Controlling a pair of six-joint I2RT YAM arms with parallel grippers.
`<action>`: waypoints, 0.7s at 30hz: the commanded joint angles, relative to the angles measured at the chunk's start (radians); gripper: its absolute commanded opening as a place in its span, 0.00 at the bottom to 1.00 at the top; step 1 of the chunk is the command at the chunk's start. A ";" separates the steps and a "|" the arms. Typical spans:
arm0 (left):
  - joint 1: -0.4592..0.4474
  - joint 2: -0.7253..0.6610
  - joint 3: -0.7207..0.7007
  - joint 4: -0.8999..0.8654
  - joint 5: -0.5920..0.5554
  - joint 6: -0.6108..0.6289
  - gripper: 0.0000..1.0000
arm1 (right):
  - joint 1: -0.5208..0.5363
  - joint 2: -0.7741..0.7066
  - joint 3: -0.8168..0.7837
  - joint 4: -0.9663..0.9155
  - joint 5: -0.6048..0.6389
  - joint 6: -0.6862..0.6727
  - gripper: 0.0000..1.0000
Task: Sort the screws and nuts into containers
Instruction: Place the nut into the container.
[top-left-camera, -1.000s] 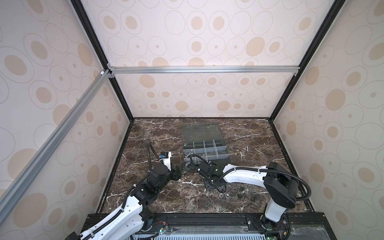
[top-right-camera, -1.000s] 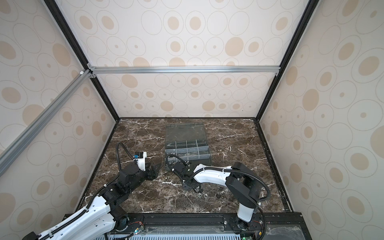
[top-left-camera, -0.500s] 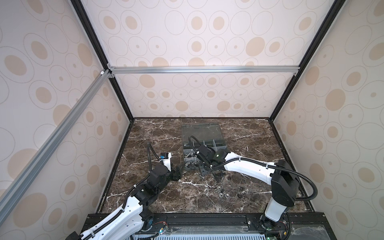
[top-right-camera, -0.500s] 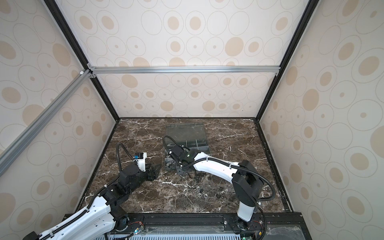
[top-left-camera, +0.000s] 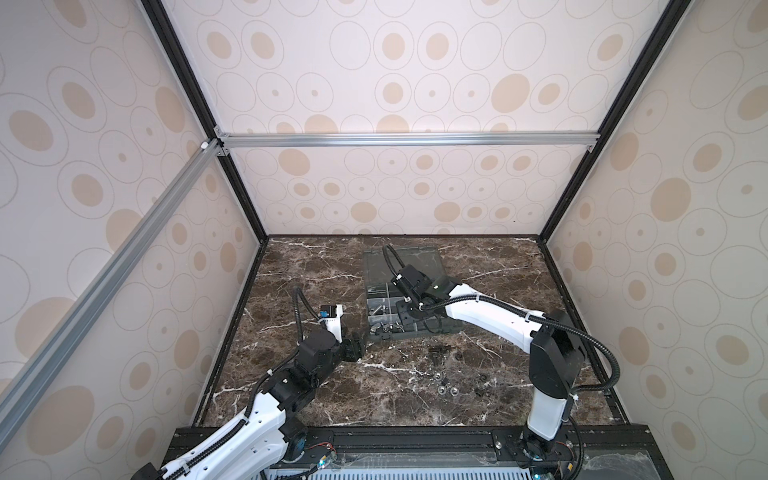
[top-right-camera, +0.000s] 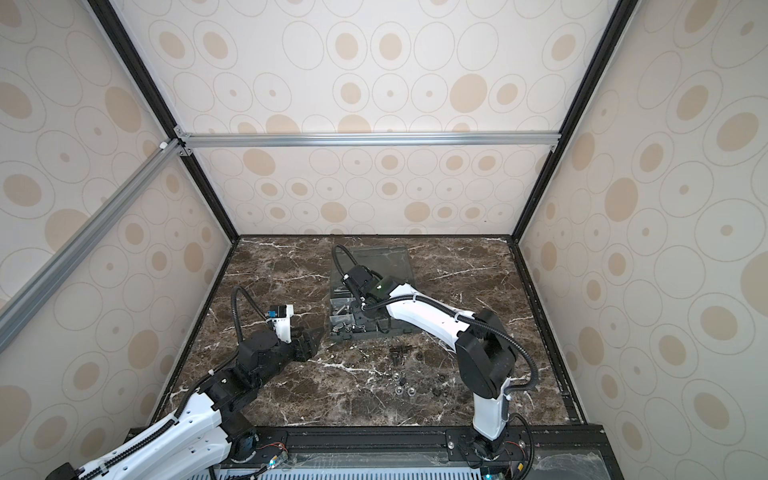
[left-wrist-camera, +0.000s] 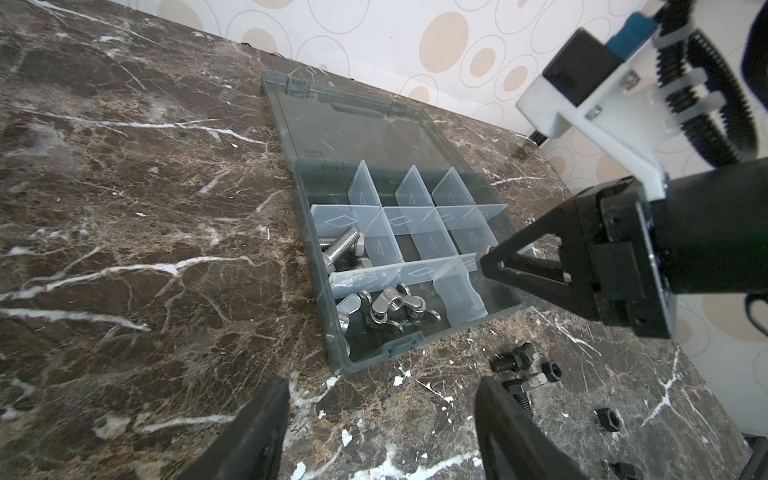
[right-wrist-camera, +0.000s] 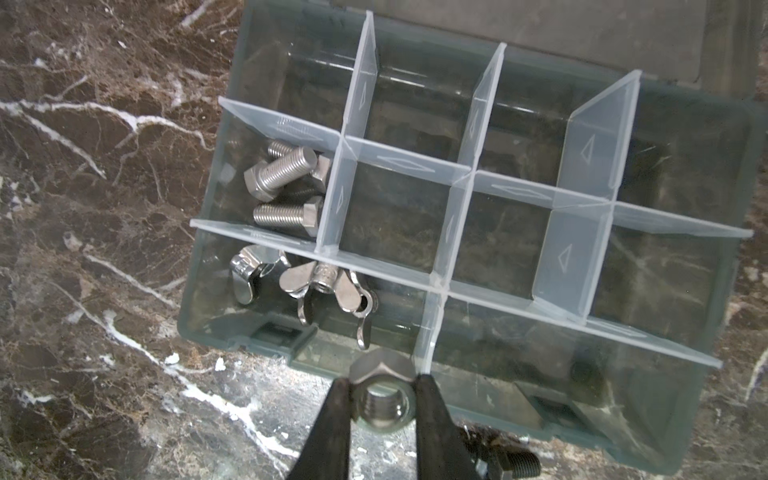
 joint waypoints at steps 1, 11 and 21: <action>0.008 -0.003 -0.002 0.025 0.003 -0.032 0.71 | -0.013 0.027 0.042 -0.010 -0.005 -0.026 0.20; 0.008 -0.028 -0.012 0.035 0.007 -0.040 0.71 | -0.030 0.108 0.128 -0.019 -0.013 -0.032 0.20; 0.008 -0.034 -0.024 0.034 0.007 -0.054 0.71 | -0.047 0.201 0.230 -0.036 -0.019 -0.050 0.19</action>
